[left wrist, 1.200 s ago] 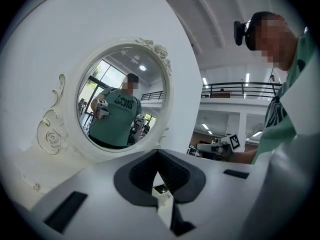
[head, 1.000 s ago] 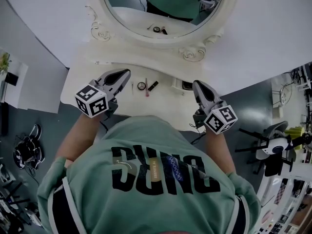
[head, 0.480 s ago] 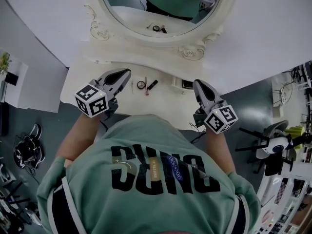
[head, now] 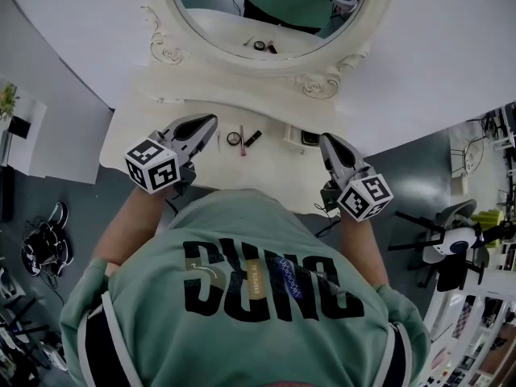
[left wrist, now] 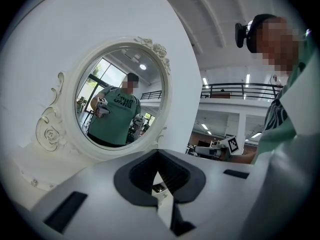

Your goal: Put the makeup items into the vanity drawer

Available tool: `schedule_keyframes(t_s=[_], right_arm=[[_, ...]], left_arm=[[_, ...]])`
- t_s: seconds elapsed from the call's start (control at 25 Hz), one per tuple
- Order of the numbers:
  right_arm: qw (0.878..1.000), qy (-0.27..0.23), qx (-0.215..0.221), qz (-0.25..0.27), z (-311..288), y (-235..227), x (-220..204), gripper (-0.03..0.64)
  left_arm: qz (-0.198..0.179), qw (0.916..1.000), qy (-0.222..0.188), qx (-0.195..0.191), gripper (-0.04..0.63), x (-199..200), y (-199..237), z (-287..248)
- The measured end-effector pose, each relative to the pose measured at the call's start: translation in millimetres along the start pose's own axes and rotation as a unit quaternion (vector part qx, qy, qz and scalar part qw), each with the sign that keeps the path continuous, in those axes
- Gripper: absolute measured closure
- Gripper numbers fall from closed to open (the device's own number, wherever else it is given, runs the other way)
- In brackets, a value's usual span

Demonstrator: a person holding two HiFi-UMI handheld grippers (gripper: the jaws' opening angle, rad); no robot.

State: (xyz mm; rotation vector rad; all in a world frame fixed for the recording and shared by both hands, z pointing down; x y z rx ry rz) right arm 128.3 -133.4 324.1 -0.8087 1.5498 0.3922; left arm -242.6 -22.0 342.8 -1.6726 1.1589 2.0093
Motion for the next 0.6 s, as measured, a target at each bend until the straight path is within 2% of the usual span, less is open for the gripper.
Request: schedule_keyframes(t_s=[0.6], right_arm=[[1.0, 0.002, 0.006, 0.007, 2.7, 1.8, 1.4, 0.611]], left_arm=[[0.003, 1.0, 0.0, -0.002, 0.592, -1.0, -2.4, -0.4]])
Point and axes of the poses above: the fingertips, and each gripper's own axes: z backward along the fingers, y to its left, x out of its top, the point moved 10 cm from there along z, backward along the fingers, and after that the axes turned 14 degrees about -x, right-handed, at the moved point
